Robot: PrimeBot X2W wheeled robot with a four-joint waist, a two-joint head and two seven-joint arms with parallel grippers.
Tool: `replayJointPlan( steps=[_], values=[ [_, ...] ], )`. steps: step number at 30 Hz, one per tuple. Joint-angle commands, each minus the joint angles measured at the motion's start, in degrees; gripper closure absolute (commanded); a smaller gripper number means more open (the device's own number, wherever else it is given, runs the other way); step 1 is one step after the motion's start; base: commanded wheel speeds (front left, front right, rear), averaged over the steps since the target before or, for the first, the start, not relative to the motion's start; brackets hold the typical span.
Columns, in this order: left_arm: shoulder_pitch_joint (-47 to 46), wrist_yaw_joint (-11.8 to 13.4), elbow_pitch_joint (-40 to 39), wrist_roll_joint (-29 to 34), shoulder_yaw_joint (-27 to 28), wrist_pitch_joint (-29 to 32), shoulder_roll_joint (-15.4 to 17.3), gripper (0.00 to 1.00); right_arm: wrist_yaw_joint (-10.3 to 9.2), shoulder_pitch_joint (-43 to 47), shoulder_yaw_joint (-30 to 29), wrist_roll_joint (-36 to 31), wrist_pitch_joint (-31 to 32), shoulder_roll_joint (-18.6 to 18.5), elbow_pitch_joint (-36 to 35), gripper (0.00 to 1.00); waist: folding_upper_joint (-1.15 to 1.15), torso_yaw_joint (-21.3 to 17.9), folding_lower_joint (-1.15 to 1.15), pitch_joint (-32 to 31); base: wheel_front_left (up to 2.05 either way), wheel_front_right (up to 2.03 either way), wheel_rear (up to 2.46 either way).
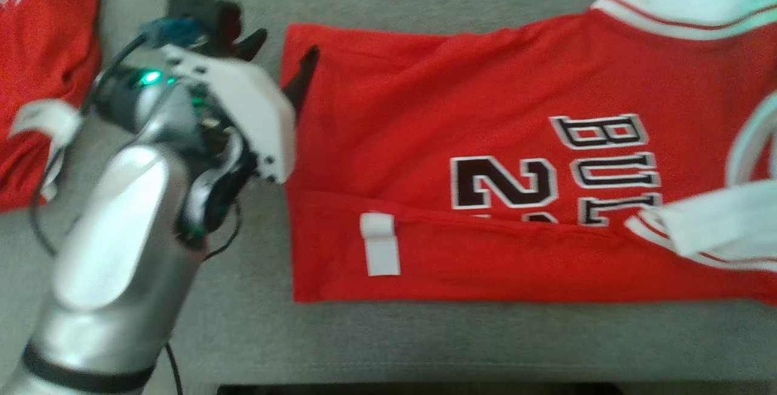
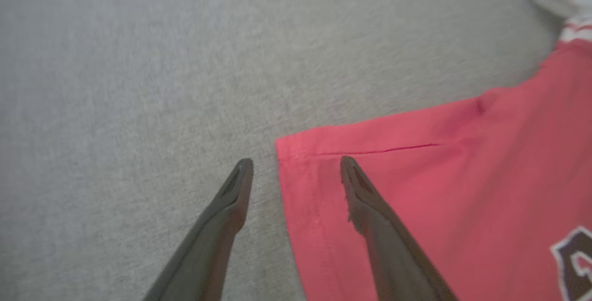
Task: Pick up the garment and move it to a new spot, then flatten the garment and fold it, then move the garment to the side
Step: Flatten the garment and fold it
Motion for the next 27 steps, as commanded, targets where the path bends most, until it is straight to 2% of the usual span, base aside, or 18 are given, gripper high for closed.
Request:
replayJointPlan(
  steps=[1,3,10,15,23,24,25,26,27],
  values=[
    [-1.35,-0.56,0.1,0.73,1.21,0.21,0.9,0.0,0.39,-1.49,0.93,-1.47,-1.08,0.17,0.6,0.0,0.0,3.24,-0.02,3.15,0.0,0.0,0.0],
    [-3.39,-1.94,3.56,-0.17,-0.31,0.6,-1.15,0.0,0.39,-4.57,1.45,-3.35,-2.67,1.16,6.25,0.0,0.0,4.24,-0.02,3.21,0.0,0.0,0.0],
    [-8.13,-5.24,9.67,1.28,-5.31,2.42,-3.28,0.0,0.39,-10.94,4.11,-5.56,-6.09,1.44,20.0,0.0,0.0,6.06,-0.02,2.58,0.0,0.0,0.0],
    [-9.02,-6.12,10.93,0.1,-6.18,3.81,-4.33,0.0,0.39,-12.47,6.24,-4.38,-5.69,0.71,23.4,0.0,0.0,5.96,-0.02,2.28,0.0,0.0,0.0],
    [-8.76,-6.37,10.97,-0.9,-5.96,4.25,-3.68,0.0,0.39,-12.75,9.47,-1.88,-5.95,0.7,24.04,0.0,0.0,5.0,-0.02,1.94,0.0,0.0,0.0],
    [-8.78,-6.41,10.99,-1.1,-5.97,4.14,-3.85,0.0,0.39,-12.66,9.67,-1.48,-6.26,0.76,24.06,0.3,0.0,4.93,-0.02,1.86,0.0,0.0,0.0],
    [-8.78,-6.34,11.15,-1.33,-5.98,4.07,-4.15,0.05,0.39,-12.54,9.63,-1.3,-6.76,0.79,24.14,0.94,0.0,4.89,-0.02,1.75,0.0,0.0,0.0],
    [-8.86,-6.41,11.32,-1.42,-6.14,3.94,-4.42,0.65,0.39,-12.39,9.84,-1.2,-7.35,0.81,24.12,1.0,0.0,4.85,-0.02,1.64,0.0,0.0,0.0],
    [-8.93,-6.22,11.47,-1.63,-5.92,3.28,-4.87,1.0,0.39,-12.26,9.93,-1.18,-8.36,0.83,23.97,1.0,0.0,4.75,-0.02,1.51,0.0,0.0,0.0]
  ],
)
